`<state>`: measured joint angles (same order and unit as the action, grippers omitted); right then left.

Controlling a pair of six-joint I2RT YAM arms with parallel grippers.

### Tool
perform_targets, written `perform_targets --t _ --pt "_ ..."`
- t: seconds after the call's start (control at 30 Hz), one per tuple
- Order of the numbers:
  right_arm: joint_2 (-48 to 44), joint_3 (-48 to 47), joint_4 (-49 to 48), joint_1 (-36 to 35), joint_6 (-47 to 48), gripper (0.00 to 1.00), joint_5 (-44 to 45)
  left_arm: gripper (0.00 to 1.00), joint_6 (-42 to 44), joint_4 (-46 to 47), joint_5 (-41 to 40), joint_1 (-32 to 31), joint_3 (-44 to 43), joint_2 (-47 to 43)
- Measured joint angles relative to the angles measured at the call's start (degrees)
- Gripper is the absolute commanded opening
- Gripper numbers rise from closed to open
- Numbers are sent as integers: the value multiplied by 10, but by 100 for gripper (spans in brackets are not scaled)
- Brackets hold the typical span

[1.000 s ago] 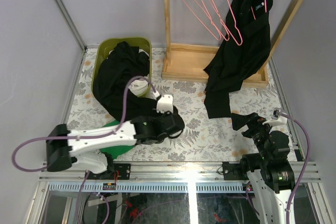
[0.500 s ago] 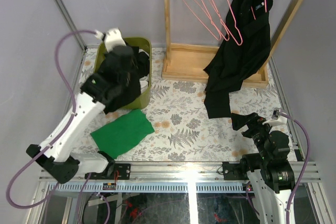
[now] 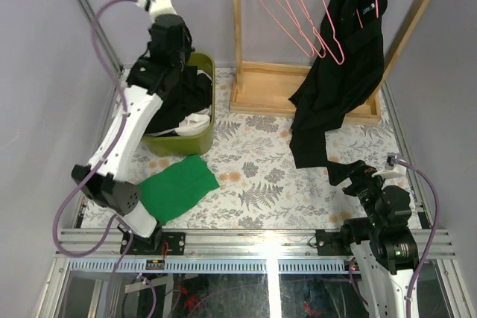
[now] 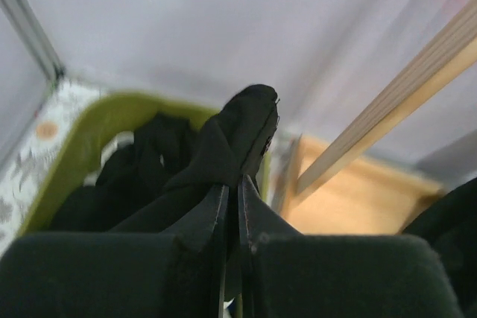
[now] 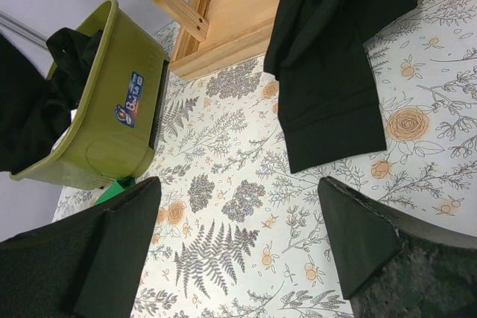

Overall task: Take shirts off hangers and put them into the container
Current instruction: Place the shirt in the bin.

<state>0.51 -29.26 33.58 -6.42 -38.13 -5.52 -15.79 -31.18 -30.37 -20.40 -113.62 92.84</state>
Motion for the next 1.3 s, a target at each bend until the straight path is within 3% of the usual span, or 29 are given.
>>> perform_targets --t 0.23,0.37,0.57,0.63,0.73,0.87,0.9,1.03,1.17,1.3 --pt "0 2 0 0 0 94 -1 0 -53 5 92 29 241 56" --pt "0 3 -1 0 0 94 -1 3 -74 2 131 33 319 60" --pt "0 3 -1 0 0 94 -1 36 -87 7 174 33 367 5" --pt "0 3 -1 0 0 94 -1 40 -90 19 201 32 406 -30" --pt "0 4 -1 0 0 94 -1 65 -95 12 216 32 460 -84" --pt "0 5 -1 0 0 94 -1 76 -96 -3 216 32 458 -162" --pt "0 5 -1 0 0 93 -1 84 -95 -5 213 32 447 -185" --pt "0 5 -1 0 0 94 -1 92 -91 -6 171 32 400 -250" --pt "0 5 0 0 0 94 -2 95 -94 -11 117 48 401 -290" --pt "0 5 0 0 0 94 -2 95 -111 -16 94 107 433 -290"
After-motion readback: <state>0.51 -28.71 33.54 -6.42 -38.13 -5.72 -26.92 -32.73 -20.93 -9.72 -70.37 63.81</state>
